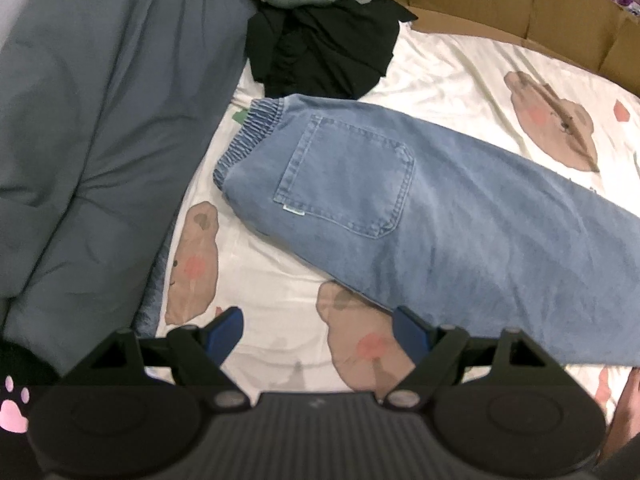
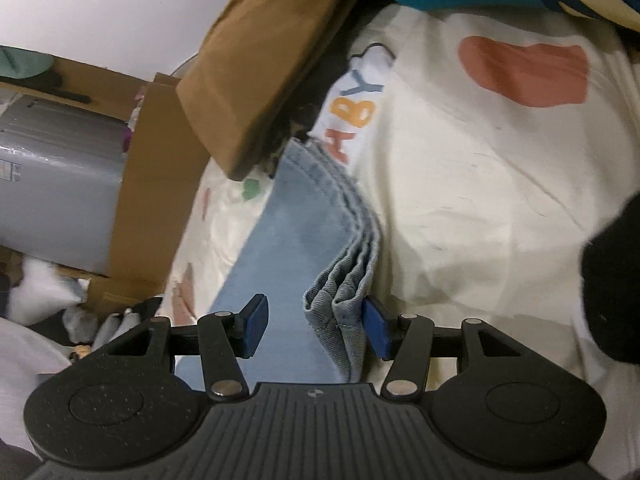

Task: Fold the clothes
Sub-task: 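Grasp the jeans leg hem with the right tool, then lift the gathered jeans leg hem upward with the right tool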

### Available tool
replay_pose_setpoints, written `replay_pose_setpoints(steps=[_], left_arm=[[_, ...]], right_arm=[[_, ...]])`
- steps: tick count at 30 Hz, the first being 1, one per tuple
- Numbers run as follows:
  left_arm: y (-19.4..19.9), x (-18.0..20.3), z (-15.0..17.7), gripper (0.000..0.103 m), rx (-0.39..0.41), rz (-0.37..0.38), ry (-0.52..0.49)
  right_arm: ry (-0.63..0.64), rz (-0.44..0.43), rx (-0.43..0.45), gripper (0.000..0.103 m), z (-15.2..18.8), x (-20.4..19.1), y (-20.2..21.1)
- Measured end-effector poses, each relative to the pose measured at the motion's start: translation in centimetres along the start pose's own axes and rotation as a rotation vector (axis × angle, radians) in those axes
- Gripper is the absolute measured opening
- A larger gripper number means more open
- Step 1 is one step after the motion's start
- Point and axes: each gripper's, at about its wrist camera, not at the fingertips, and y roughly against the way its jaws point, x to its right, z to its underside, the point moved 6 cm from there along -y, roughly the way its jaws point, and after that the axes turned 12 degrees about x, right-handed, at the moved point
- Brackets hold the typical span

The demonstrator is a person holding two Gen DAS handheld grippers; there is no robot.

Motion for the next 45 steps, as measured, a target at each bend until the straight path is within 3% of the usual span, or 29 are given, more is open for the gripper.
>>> replay_pose_setpoints(steps=[9, 17, 22, 28, 29, 31, 33, 39, 45], left_arm=[[0.2, -0.1, 0.2, 0.084, -0.010, -0.003, -0.028], [-0.2, -0.5, 0.8, 0.084, -0.025, -0.020, -0.034], [-0.6, -0.1, 1.2, 0.084, -0.037, -0.015, -0.048], [-0.6, 0.5, 1.3, 0.084, -0.030, -0.001, -0.065], [-0.8, 0.6, 1.4, 0.084, -0.034, -0.003, -0.062], [-1.1, 0.7, 1.6, 0.084, -0.044, -0.006, -0.056], [-1.4, 0.8, 1.9, 0.084, -0.051, -0.006, -0.057], [-1.2, 1.0, 2.0, 0.084, -0.041, 0.010, -0.066], [-1.7, 0.6, 2.7, 0.084, -0.055, 0.004, -0.066]], right_arm=[[0.014, 0.082, -0.108, 0.055, 0.0, 2.4, -3.5], [-0.009, -0.074, -0.141, 0.054, -1.2, 0.4, -3.4], [0.023, 0.006, -0.207, 0.054, -1.1, 1.3, -4.9], [0.093, 0.011, -0.209, 0.054, -1.9, -0.2, -3.3], [0.121, 0.031, -0.207, 0.052, -2.0, -0.5, -3.1], [0.160, 0.085, -0.209, 0.030, -2.1, -0.6, -3.0], [0.190, 0.131, -0.210, 0.023, -2.2, -0.7, -2.9], [0.251, 0.174, -0.186, 0.019, -2.2, -2.4, -1.2], [0.251, 0.104, -0.152, 0.019, -2.0, -4.9, -0.8]])
